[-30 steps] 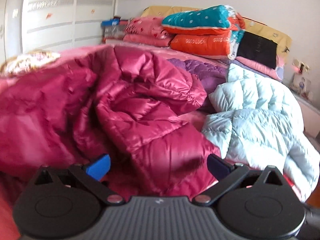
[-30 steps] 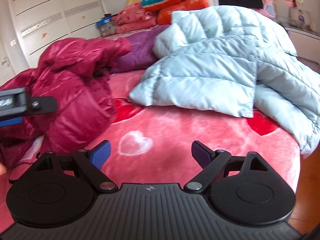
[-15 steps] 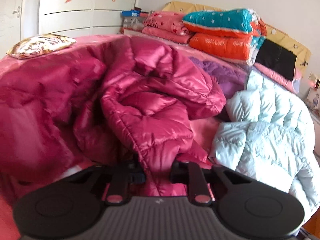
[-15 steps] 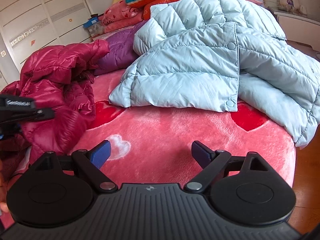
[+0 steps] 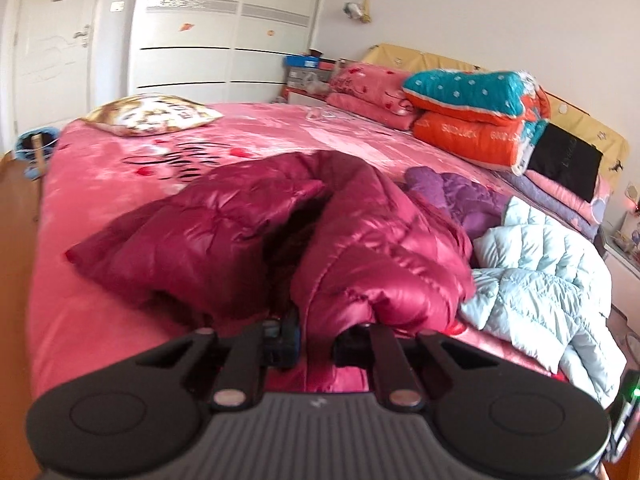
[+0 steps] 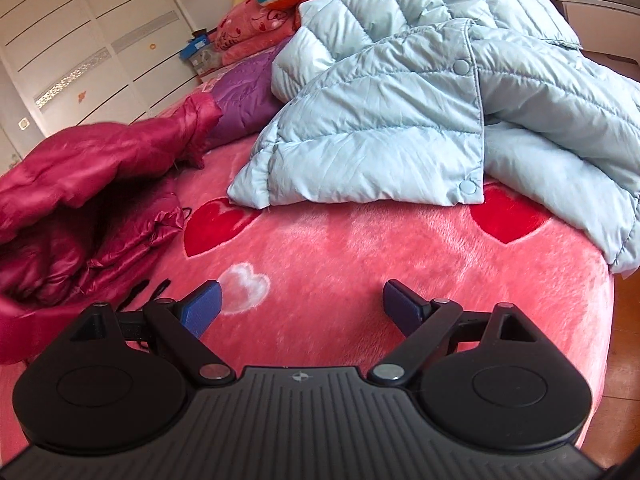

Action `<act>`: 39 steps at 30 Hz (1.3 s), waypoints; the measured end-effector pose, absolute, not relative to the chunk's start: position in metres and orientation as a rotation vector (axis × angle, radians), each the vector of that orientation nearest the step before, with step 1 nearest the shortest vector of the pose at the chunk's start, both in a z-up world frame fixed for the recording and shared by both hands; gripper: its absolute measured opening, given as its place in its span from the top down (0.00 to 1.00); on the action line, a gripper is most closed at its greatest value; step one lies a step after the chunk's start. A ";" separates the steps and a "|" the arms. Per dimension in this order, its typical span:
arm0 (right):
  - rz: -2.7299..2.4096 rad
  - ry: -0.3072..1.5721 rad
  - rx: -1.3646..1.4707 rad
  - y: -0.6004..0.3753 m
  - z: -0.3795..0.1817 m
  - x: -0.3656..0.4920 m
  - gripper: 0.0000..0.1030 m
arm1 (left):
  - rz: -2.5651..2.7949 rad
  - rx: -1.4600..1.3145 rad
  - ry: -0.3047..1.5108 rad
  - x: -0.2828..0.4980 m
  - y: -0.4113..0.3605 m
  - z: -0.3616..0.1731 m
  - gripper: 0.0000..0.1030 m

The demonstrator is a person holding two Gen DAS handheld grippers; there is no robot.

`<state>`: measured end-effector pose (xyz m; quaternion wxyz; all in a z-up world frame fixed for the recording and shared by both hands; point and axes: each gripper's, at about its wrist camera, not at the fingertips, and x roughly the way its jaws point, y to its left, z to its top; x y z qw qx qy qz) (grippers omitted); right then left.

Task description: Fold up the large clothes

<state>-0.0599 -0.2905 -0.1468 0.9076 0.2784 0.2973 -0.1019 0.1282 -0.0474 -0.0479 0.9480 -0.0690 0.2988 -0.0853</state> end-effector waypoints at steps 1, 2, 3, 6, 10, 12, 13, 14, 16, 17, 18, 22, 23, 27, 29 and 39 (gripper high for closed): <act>-0.202 0.613 0.568 -0.288 -0.147 -0.062 0.00 | -0.162 -0.147 0.608 0.119 -0.038 -0.045 0.90; -0.196 0.613 0.563 -0.286 -0.147 -0.064 0.00 | -0.152 -0.149 0.609 0.113 -0.033 -0.045 0.90; -0.189 0.615 0.559 -0.283 -0.148 -0.067 0.00 | -0.141 -0.154 0.612 0.103 -0.025 -0.044 0.90; -0.172 0.619 0.556 -0.278 -0.150 -0.074 0.00 | -0.107 -0.176 0.618 0.079 0.001 -0.042 0.90; -0.154 0.617 0.584 -0.273 -0.151 -0.086 0.00 | -0.067 -0.211 0.626 0.049 0.035 -0.039 0.90; -0.151 0.618 0.612 -0.271 -0.153 -0.094 0.00 | -0.046 -0.239 0.625 0.038 0.052 -0.038 0.90; -0.149 0.618 0.624 -0.271 -0.153 -0.095 0.00 | -0.035 -0.251 0.624 0.033 0.062 -0.037 0.90; -0.146 0.618 0.634 -0.269 -0.153 -0.099 0.00 | -0.027 -0.257 0.622 0.029 0.068 -0.037 0.90; -0.137 0.625 0.648 -0.264 -0.152 -0.105 0.00 | -0.008 -0.279 0.618 0.020 0.085 -0.036 0.90; -0.131 0.629 0.652 -0.262 -0.152 -0.108 0.00 | 0.001 -0.289 0.615 0.017 0.092 -0.035 0.90; -0.126 0.633 0.657 -0.260 -0.151 -0.110 0.00 | 0.010 -0.295 0.611 0.013 0.099 -0.035 0.90; -0.110 0.655 0.672 -0.252 -0.146 -0.121 0.00 | 0.044 -0.315 0.604 -0.002 0.127 -0.036 0.90; -0.104 0.661 0.678 -0.250 -0.144 -0.125 0.00 | 0.051 -0.318 0.604 -0.005 0.133 -0.038 0.90; -0.076 0.671 0.715 -0.246 -0.135 -0.132 0.00 | 0.078 -0.345 0.615 -0.011 0.153 -0.050 0.90; -0.060 0.659 0.728 -0.243 -0.128 -0.134 0.00 | 0.076 -0.355 0.621 -0.012 0.156 -0.056 0.90; 0.017 0.555 0.832 -0.244 -0.099 -0.074 0.00 | 0.106 -0.376 0.640 -0.010 0.172 -0.069 0.89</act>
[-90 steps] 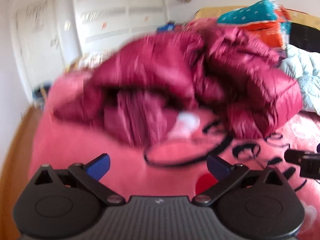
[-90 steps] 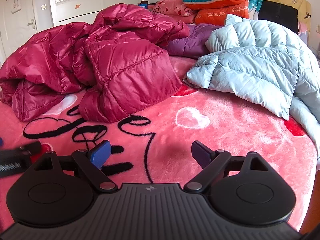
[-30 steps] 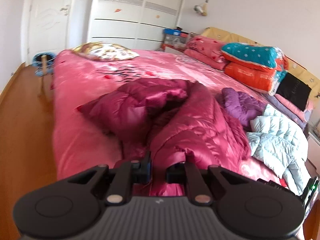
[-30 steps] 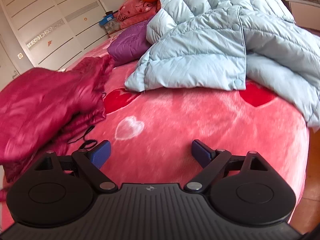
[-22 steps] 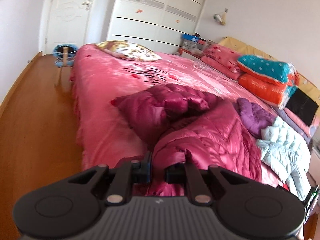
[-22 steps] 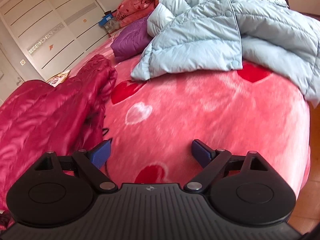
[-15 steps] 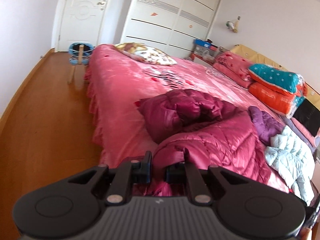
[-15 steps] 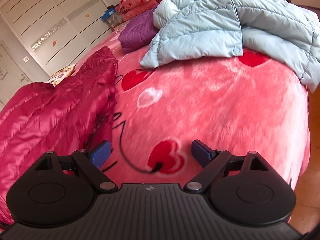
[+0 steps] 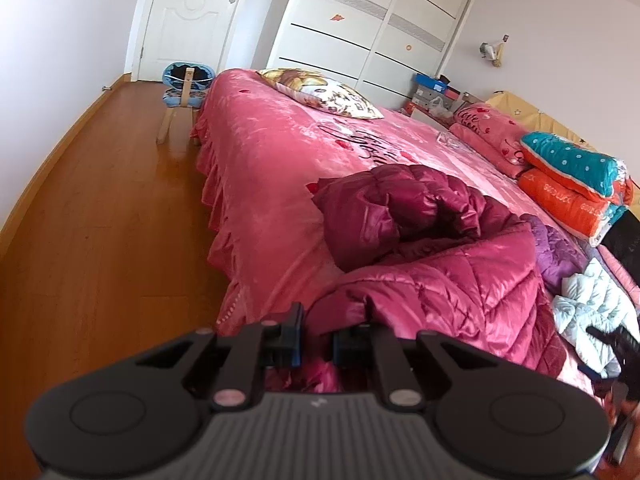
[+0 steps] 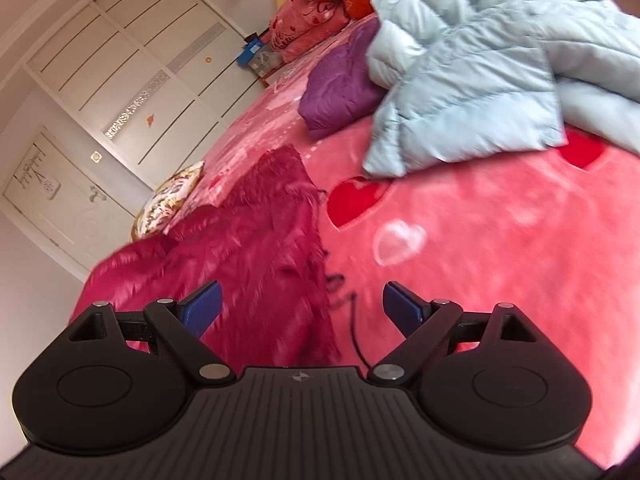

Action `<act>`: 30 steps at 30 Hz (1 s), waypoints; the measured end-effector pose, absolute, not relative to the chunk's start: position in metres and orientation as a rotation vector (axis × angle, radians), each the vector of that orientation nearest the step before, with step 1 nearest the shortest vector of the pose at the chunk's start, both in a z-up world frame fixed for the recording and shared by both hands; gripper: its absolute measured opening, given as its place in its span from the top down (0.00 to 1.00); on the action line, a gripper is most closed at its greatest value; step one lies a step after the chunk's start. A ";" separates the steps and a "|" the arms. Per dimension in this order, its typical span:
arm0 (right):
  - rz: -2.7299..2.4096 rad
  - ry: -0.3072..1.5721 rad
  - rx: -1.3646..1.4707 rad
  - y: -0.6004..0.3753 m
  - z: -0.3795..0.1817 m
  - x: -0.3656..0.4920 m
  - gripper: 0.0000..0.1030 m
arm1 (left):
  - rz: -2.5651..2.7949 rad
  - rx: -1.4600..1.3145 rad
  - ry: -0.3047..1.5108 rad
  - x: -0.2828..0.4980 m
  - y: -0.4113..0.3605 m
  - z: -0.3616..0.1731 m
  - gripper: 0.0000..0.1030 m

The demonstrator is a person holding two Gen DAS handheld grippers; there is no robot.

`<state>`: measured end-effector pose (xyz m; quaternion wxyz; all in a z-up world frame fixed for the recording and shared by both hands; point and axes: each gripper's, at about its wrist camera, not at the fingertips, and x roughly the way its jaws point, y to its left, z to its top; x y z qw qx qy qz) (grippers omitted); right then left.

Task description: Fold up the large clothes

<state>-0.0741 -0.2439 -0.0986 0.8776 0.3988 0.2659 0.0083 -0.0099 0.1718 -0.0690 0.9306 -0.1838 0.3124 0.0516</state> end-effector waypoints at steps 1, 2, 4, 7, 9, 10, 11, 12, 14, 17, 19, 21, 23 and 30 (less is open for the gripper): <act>0.028 0.554 0.856 -0.247 -0.101 -0.063 0.00 | 0.112 -0.376 0.641 -0.010 0.173 -0.070 0.89; 0.044 0.556 0.885 -0.249 -0.104 -0.052 0.00 | 0.120 -0.375 0.645 -0.010 0.174 -0.070 0.89; 0.076 0.573 0.923 -0.253 -0.112 -0.029 0.00 | 0.134 -0.377 0.655 -0.008 0.175 -0.072 0.89; 0.098 0.609 0.933 -0.253 -0.122 0.000 0.02 | 0.154 -0.377 0.669 -0.006 0.176 -0.075 0.89; 0.108 0.619 0.967 -0.255 -0.130 0.013 0.05 | 0.163 -0.373 0.677 -0.005 0.175 -0.077 0.89; 0.114 0.621 0.991 -0.257 -0.134 0.020 0.10 | 0.167 -0.371 0.682 -0.004 0.175 -0.077 0.89; 0.120 0.625 1.013 -0.258 -0.138 0.026 0.14 | 0.170 -0.369 0.685 -0.003 0.176 -0.078 0.89; 0.128 0.628 1.026 -0.258 -0.142 0.032 0.21 | 0.171 -0.368 0.688 -0.003 0.176 -0.079 0.89; 0.139 0.645 1.029 -0.256 -0.147 0.045 0.32 | 0.175 -0.365 0.692 -0.002 0.176 -0.080 0.89; 0.175 0.679 1.038 -0.249 -0.154 0.062 0.45 | 0.177 -0.356 0.694 0.000 0.177 -0.081 0.89; 0.181 0.708 1.033 -0.243 -0.154 0.066 0.51 | 0.176 -0.355 0.695 0.001 0.177 -0.082 0.89; 0.178 0.726 1.064 -0.239 -0.160 0.071 0.56 | 0.175 -0.357 0.691 0.001 0.177 -0.081 0.89; 0.190 0.713 1.168 -0.240 -0.165 0.065 0.62 | 0.171 -0.359 0.683 0.001 0.178 -0.079 0.89; 0.278 0.563 1.324 -0.235 -0.142 0.031 0.86 | 0.127 -0.332 0.609 -0.003 0.172 -0.062 0.89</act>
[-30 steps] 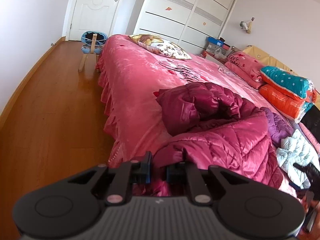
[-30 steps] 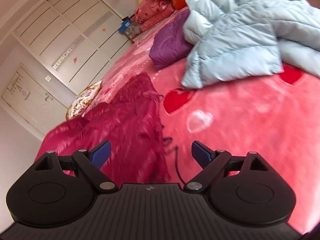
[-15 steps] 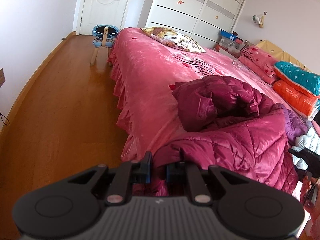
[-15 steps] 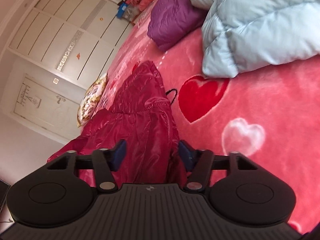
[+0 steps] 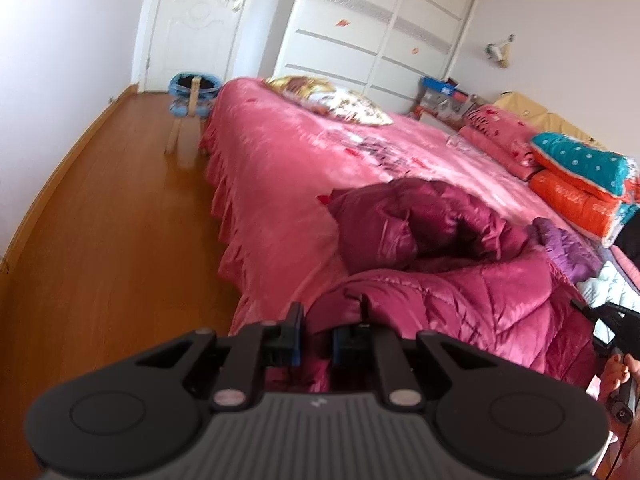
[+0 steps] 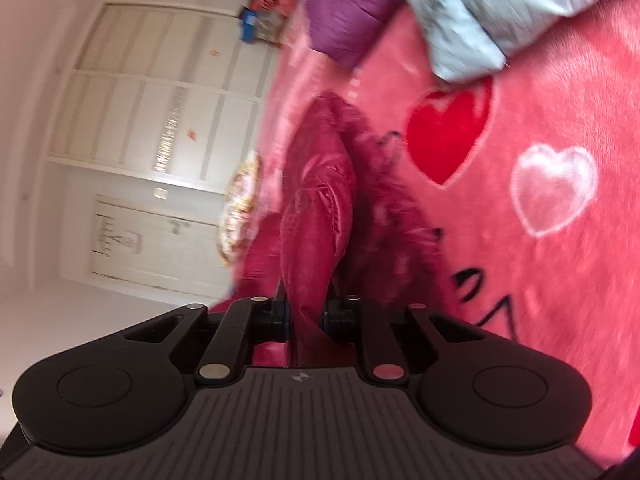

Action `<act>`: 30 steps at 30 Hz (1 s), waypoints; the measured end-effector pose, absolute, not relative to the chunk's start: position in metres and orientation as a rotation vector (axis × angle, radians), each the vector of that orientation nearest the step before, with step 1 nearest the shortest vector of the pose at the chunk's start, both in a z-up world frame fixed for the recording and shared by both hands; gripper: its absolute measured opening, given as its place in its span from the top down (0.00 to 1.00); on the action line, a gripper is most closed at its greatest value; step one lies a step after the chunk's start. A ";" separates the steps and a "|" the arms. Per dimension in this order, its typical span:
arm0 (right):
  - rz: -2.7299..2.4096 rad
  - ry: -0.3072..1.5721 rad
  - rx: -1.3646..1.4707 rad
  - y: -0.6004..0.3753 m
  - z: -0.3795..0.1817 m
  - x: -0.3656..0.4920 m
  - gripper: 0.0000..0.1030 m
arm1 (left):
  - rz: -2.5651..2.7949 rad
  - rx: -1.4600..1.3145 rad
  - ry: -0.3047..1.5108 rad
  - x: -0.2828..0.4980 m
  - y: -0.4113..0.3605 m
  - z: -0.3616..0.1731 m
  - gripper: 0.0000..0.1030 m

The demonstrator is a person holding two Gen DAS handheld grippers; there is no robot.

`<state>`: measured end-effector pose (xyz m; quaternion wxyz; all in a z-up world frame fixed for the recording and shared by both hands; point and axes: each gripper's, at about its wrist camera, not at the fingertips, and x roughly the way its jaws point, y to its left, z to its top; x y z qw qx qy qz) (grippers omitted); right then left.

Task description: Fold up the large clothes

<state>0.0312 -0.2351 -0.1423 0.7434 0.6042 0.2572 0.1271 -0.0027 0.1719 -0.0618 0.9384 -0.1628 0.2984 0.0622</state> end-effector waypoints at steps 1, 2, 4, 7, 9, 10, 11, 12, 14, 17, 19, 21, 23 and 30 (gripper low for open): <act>0.293 0.539 1.335 -0.234 -0.136 0.025 0.87 | 0.120 -0.321 0.597 -0.003 0.170 -0.058 0.89; 0.313 0.515 1.351 -0.232 -0.130 0.020 0.87 | 0.112 -0.309 0.584 -0.005 0.168 -0.054 0.89; 0.344 0.470 1.368 -0.229 -0.120 0.010 0.88 | 0.097 -0.294 0.559 -0.006 0.164 -0.045 0.89; 0.378 0.395 1.390 -0.232 -0.103 -0.008 0.88 | 0.076 -0.261 0.511 -0.010 0.159 -0.028 0.89; 0.391 0.346 1.408 -0.237 -0.089 -0.023 0.88 | 0.065 -0.231 0.472 -0.013 0.155 -0.016 0.89; 0.396 0.321 1.417 -0.240 -0.082 -0.031 0.88 | 0.061 -0.219 0.454 -0.015 0.154 -0.011 0.89; 0.401 0.292 1.424 -0.244 -0.074 -0.039 0.88 | 0.057 -0.210 0.429 -0.018 0.153 -0.003 0.89; 0.403 0.266 1.426 -0.247 -0.065 -0.044 0.88 | 0.054 -0.207 0.408 -0.021 0.154 0.003 0.89; 0.416 0.211 1.423 -0.253 -0.048 -0.064 0.88 | 0.049 -0.207 0.359 -0.027 0.154 0.019 0.89; 0.436 0.117 1.411 -0.264 -0.022 -0.094 0.88 | 0.044 -0.205 0.282 -0.040 0.155 0.042 0.89; 0.452 0.050 1.404 -0.270 -0.004 -0.110 0.88 | 0.041 -0.203 0.229 -0.048 0.156 0.057 0.89; 0.466 -0.009 1.381 -0.275 0.015 -0.125 0.88 | 0.040 -0.208 0.179 -0.057 0.159 0.072 0.89; 0.479 -0.060 1.346 -0.275 0.032 -0.139 0.88 | 0.034 -0.211 0.122 -0.066 0.160 0.087 0.89; 0.523 -0.223 1.209 -0.276 0.096 -0.192 0.88 | -0.009 -0.224 -0.019 -0.098 0.163 0.132 0.89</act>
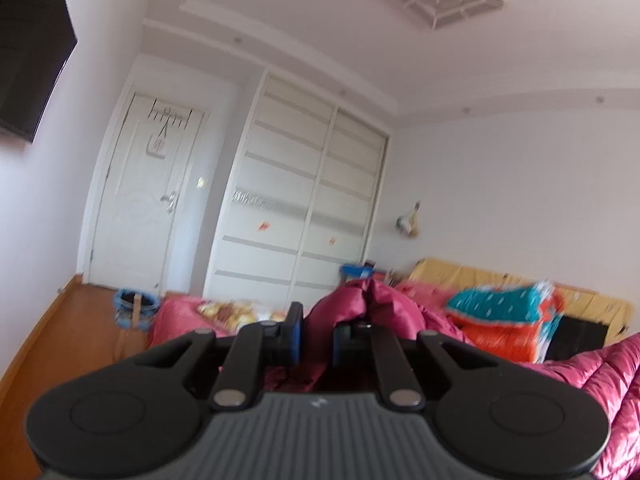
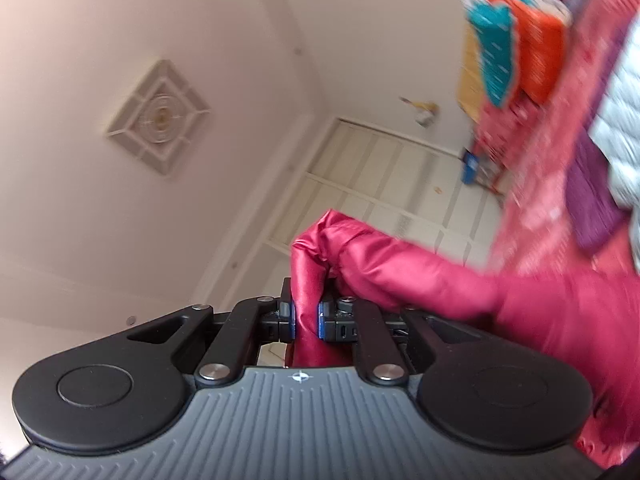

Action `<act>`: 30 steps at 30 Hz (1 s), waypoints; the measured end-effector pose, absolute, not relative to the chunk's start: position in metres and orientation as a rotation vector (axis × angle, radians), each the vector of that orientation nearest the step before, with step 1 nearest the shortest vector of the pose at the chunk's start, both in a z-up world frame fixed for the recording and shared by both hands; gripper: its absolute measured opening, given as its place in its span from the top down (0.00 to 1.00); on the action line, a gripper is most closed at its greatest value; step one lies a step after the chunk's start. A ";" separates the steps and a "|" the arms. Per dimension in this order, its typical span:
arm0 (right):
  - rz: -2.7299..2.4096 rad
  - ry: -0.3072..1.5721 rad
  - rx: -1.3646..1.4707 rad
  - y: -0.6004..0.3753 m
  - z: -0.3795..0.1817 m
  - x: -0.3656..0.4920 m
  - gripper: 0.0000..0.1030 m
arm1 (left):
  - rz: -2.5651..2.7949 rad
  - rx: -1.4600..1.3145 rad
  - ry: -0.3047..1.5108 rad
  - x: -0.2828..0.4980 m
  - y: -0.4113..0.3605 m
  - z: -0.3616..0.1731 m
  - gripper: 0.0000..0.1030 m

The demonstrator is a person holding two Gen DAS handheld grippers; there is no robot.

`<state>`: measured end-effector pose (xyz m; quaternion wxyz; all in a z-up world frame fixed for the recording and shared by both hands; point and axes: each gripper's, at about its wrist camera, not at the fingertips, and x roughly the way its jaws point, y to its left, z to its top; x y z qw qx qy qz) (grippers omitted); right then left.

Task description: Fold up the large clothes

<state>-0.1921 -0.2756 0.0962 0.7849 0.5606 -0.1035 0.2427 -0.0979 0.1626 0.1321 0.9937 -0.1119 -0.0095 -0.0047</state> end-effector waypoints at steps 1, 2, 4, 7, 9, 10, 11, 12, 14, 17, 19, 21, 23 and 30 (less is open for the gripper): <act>0.522 -0.241 1.189 -0.275 0.105 -0.199 0.88 | -0.018 -0.225 -0.039 -0.103 0.162 0.139 0.89; 0.523 -0.259 1.170 -0.275 0.114 -0.206 0.88 | -0.028 -0.224 -0.056 -0.108 0.160 0.145 0.89; 0.515 -0.301 1.127 -0.277 0.119 -0.210 0.88 | -0.055 -0.210 -0.100 -0.119 0.155 0.157 0.89; 0.485 -0.374 1.065 -0.285 0.141 -0.230 0.88 | -0.099 -0.190 -0.142 -0.128 0.149 0.170 0.89; 0.464 -0.422 1.038 -0.291 0.144 -0.229 0.88 | -0.143 -0.200 -0.143 -0.127 0.148 0.178 0.88; 0.449 -0.439 1.023 -0.294 0.143 -0.224 0.88 | -0.160 -0.204 -0.139 -0.123 0.147 0.180 0.87; 0.435 -0.452 1.013 -0.297 0.142 -0.229 0.88 | -0.170 -0.208 -0.127 -0.117 0.147 0.179 0.86; 0.418 -0.462 1.004 -0.302 0.143 -0.229 0.88 | -0.176 -0.214 -0.101 -0.109 0.147 0.176 0.86; 0.373 -0.463 0.980 -0.309 0.144 -0.218 0.88 | -0.186 -0.226 -0.025 -0.086 0.145 0.168 0.85; 0.303 -0.402 0.956 -0.316 0.136 -0.175 0.88 | -0.165 -0.204 0.100 -0.039 0.135 0.141 0.85; 0.244 -0.337 0.933 -0.322 0.125 -0.134 0.88 | -0.130 -0.174 0.182 -0.005 0.128 0.115 0.85; 0.208 -0.254 0.930 -0.327 0.108 -0.084 0.88 | -0.077 -0.137 0.253 0.030 0.122 0.086 0.85; 0.192 -0.172 0.949 -0.332 0.083 -0.029 0.88 | -0.039 -0.110 0.310 0.058 0.119 0.064 0.85; 0.123 0.106 0.999 -0.336 -0.018 0.161 0.88 | 0.030 -0.082 0.515 0.139 0.128 -0.002 0.85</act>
